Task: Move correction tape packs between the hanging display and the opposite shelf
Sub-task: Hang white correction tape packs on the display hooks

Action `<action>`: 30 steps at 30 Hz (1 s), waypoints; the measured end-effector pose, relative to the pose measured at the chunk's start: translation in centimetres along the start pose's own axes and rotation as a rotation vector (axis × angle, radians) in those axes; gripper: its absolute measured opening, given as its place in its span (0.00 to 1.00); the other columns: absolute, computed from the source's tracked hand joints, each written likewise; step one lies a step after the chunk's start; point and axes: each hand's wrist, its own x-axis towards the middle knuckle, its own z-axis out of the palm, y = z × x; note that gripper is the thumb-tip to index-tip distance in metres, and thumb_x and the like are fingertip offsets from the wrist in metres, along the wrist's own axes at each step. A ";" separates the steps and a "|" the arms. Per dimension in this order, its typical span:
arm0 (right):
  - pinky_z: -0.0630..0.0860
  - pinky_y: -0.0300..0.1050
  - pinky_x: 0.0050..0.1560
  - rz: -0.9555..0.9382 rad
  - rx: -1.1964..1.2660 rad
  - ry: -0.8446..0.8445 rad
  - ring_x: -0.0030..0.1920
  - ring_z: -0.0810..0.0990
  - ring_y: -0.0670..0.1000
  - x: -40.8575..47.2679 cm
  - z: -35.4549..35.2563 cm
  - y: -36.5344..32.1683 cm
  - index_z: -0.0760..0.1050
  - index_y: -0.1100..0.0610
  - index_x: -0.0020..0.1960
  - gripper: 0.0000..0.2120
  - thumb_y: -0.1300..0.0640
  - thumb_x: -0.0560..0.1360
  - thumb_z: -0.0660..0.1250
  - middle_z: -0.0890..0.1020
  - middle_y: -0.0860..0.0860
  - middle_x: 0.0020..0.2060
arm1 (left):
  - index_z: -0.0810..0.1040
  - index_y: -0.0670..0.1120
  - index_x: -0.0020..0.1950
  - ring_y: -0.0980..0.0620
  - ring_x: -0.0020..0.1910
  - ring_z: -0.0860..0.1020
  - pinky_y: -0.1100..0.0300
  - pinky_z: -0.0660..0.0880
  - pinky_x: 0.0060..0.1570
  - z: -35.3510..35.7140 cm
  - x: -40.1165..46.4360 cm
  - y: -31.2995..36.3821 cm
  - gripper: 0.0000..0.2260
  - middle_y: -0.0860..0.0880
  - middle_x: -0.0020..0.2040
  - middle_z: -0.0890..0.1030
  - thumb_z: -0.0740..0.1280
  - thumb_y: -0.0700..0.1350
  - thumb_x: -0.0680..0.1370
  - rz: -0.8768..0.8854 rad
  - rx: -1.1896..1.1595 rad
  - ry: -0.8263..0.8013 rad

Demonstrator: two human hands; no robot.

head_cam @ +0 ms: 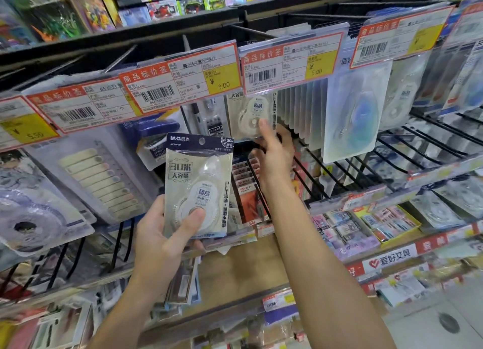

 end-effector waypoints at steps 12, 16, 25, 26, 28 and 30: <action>0.77 0.39 0.42 -0.014 -0.005 0.011 0.55 0.84 0.53 3.0 1.6 1.1 0.73 0.47 0.57 0.16 0.51 0.74 0.76 0.83 0.56 0.57 | 0.78 0.44 0.58 0.44 0.40 0.83 0.56 0.78 0.27 0.3 1.1 -0.2 0.16 0.41 0.50 0.84 0.74 0.47 0.73 -0.004 -0.015 -0.009; 0.78 0.40 0.44 0.006 -0.004 0.008 0.50 0.83 0.49 3.6 2.1 1.2 0.72 0.50 0.59 0.17 0.51 0.74 0.76 0.82 0.57 0.58 | 0.78 0.45 0.59 0.44 0.40 0.83 0.55 0.78 0.28 0.2 1.4 -0.1 0.21 0.42 0.51 0.84 0.73 0.53 0.70 0.004 0.002 -0.006; 0.78 0.40 0.43 0.062 0.029 0.029 0.47 0.83 0.49 5.4 3.0 1.4 0.73 0.56 0.64 0.23 0.52 0.73 0.76 0.82 0.57 0.59 | 0.78 0.43 0.57 0.45 0.37 0.82 0.56 0.78 0.27 0.1 1.0 -0.1 0.17 0.42 0.48 0.84 0.74 0.48 0.72 0.021 0.007 -0.017; 0.78 0.40 0.41 0.064 0.035 0.033 0.47 0.83 0.50 5.5 3.1 1.3 0.74 0.56 0.64 0.24 0.51 0.73 0.77 0.82 0.57 0.59 | 0.78 0.43 0.56 0.45 0.36 0.82 0.56 0.78 0.27 0.1 0.8 -0.1 0.14 0.42 0.48 0.84 0.73 0.46 0.73 0.023 0.003 -0.015; 0.77 0.40 0.40 0.062 0.036 0.040 0.49 0.83 0.51 5.8 3.4 1.3 0.74 0.56 0.65 0.25 0.51 0.72 0.77 0.82 0.56 0.60 | 0.78 0.44 0.56 0.45 0.36 0.82 0.56 0.78 0.26 -0.1 0.6 0.1 0.12 0.42 0.48 0.84 0.71 0.43 0.73 0.020 0.002 -0.007; 0.77 0.39 0.39 0.059 0.034 0.046 0.50 0.83 0.51 6.1 3.6 1.3 0.74 0.55 0.66 0.24 0.52 0.73 0.77 0.82 0.56 0.59 | 0.78 0.45 0.57 0.45 0.39 0.83 0.56 0.78 0.27 -0.4 0.3 0.4 0.13 0.43 0.50 0.84 0.72 0.44 0.73 0.016 0.012 0.004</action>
